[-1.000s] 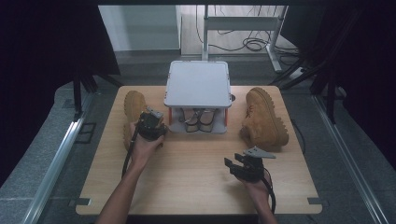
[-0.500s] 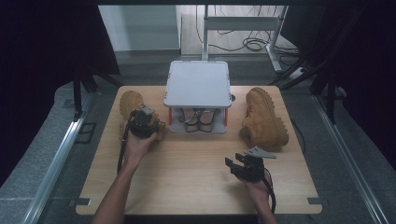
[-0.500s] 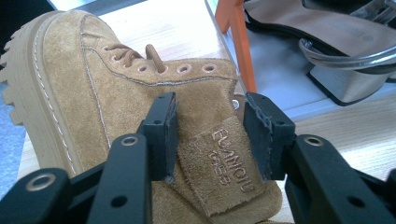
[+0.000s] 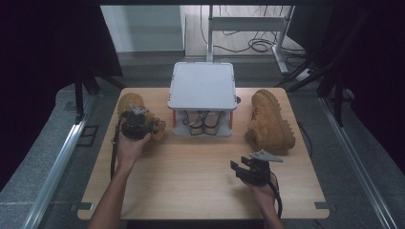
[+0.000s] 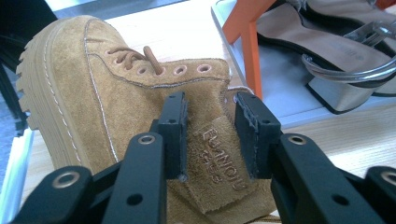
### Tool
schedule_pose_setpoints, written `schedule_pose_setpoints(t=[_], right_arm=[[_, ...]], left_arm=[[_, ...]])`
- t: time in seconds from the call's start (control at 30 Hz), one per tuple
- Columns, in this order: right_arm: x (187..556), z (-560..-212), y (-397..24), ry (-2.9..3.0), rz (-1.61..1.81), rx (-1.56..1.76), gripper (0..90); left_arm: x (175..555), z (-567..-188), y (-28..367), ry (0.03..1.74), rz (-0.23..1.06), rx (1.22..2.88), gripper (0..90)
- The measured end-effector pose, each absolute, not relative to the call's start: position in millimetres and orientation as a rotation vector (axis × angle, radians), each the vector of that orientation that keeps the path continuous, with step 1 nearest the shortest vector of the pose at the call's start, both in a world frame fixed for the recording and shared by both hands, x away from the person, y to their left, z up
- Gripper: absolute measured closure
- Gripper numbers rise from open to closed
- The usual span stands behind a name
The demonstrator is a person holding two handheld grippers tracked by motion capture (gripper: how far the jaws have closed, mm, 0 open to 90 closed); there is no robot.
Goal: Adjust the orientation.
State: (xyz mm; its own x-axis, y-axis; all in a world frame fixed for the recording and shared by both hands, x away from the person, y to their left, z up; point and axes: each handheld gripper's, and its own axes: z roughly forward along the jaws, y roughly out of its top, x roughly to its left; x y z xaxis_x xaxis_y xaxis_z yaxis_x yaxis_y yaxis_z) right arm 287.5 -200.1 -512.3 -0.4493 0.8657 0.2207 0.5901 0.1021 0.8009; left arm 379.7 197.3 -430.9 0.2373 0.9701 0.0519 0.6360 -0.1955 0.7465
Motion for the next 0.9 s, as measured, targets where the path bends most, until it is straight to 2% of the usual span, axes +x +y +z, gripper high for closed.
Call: schedule_pose_setpoints(t=[0.9], right_arm=[[288.0, -512.4, -200.6, 2.077, 1.267, 1.439, 47.0]], left_arm=[[375.5, -412.6, 266.7, 1.503, 0.513, 1.810, 71.9]])
